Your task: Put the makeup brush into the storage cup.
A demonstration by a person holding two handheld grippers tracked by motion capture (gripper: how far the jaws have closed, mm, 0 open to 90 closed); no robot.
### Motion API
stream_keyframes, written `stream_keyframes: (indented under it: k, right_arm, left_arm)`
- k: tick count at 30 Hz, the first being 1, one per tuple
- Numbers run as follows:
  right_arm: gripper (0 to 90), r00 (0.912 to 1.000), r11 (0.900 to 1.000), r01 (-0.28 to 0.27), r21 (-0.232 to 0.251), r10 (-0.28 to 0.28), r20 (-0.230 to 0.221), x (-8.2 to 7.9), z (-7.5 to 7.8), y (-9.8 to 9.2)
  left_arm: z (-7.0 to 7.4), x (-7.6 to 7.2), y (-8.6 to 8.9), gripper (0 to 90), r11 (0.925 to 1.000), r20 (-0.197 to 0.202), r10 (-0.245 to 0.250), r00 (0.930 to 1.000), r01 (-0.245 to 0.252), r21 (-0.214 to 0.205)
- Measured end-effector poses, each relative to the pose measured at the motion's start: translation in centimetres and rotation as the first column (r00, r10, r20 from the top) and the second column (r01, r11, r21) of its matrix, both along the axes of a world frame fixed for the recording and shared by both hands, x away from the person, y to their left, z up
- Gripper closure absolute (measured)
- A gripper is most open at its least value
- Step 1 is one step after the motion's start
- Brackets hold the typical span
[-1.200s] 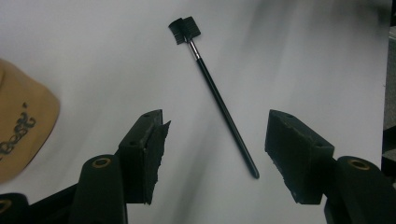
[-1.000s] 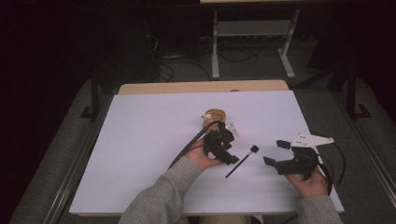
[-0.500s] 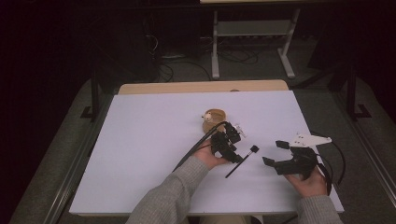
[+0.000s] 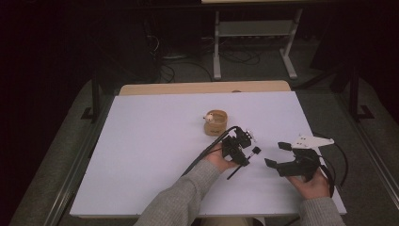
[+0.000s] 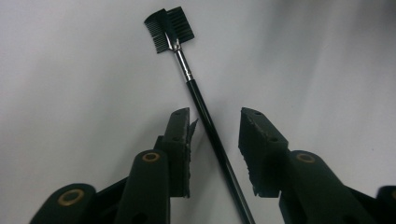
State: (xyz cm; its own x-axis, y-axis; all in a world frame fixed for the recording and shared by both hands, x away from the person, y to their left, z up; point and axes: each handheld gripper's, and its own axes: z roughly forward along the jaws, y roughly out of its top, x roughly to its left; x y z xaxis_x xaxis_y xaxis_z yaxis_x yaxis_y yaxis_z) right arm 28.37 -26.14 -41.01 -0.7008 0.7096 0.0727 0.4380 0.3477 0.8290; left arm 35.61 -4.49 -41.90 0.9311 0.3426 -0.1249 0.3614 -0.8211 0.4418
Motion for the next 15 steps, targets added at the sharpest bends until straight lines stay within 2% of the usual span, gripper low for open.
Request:
stream_keyframes:
  k: [9, 15]
  right_arm:
    - [14.9, 1.0000, 1.0000, 0.001, -0.001, -0.001, -0.007, -0.02, -0.06, 0.03]
    - [16.0, 1.0000, 1.0000, -0.003, -0.006, 0.003, -0.007, -0.02, -0.08, 0.06]
  left_arm:
    - [-0.54, -0.16, -0.68, 74.8, 0.9990, 0.040, -0.003, 0.9992, 0.002, 0.044]
    - [-0.55, -0.59, -0.95, 79.9, 0.9976, 0.081, -0.009, 0.9967, 0.003, 0.069]
